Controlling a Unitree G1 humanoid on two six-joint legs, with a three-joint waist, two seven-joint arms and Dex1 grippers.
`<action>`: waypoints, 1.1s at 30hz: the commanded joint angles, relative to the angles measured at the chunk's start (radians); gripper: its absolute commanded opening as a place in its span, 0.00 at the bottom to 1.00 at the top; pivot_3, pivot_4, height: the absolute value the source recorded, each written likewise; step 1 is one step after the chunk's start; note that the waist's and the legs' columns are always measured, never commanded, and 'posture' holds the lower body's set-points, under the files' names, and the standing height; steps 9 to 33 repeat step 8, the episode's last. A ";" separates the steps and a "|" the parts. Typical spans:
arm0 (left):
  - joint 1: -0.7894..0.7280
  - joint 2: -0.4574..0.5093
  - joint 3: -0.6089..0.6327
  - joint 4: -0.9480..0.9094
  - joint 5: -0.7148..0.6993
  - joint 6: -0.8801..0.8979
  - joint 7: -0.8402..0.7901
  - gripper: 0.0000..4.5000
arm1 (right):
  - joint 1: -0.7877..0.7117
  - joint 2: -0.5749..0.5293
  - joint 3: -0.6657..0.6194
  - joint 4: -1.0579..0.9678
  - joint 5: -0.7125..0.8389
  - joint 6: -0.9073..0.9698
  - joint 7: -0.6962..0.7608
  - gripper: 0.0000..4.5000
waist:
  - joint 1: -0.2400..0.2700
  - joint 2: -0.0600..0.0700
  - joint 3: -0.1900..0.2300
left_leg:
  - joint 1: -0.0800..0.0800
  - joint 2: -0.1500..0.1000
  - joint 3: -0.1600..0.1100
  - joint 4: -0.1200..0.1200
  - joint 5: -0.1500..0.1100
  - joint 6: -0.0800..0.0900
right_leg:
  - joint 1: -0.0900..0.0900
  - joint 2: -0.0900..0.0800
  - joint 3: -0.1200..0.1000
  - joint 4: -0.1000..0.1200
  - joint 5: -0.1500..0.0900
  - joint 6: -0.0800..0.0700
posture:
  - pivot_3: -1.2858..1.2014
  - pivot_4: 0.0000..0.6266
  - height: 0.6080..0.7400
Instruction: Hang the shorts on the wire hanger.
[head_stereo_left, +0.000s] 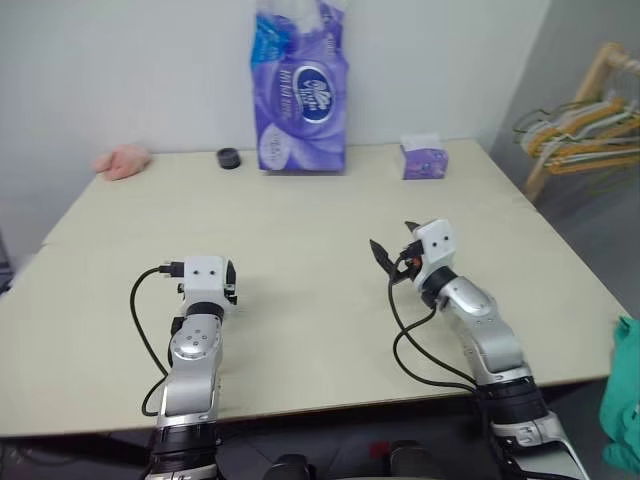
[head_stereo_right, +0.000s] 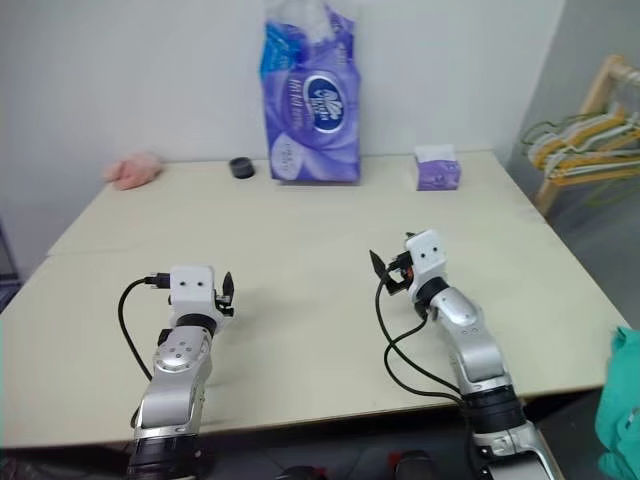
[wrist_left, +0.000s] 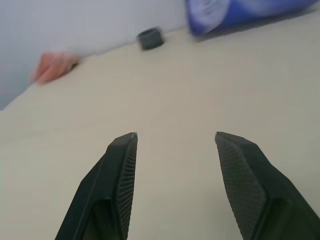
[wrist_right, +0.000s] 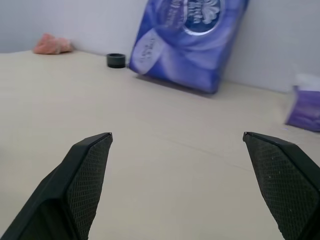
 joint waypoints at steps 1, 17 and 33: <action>-0.026 0.019 0.027 -0.050 -0.016 -0.003 0.014 0.58 | -0.037 0.007 -0.025 0.047 -0.013 -0.075 0.002 0.99 | 0.029 0.000 0.000 | 0.000 0.001 -0.001 0.000 0.000 0.000 | 0.000 0.003 -0.001 0.000 0.001 -0.001 | 0.54 0.04 1.00; -0.044 0.083 0.013 -0.008 -0.068 -0.030 -0.087 0.58 | -0.048 0.016 -0.032 0.104 -0.017 -0.104 0.012 0.99 | 0.052 0.001 0.000 | 0.005 0.005 -0.003 -0.004 0.004 -0.004 | 0.002 0.009 -0.002 0.001 0.004 -0.004 | 0.55 0.07 1.00; -0.044 0.083 0.013 -0.008 -0.068 -0.030 -0.087 0.58 | -0.048 0.016 -0.032 0.104 -0.017 -0.104 0.012 0.99 | 0.052 0.001 0.000 | 0.005 0.005 -0.003 -0.004 0.004 -0.004 | 0.002 0.009 -0.002 0.001 0.004 -0.004 | 0.55 0.07 1.00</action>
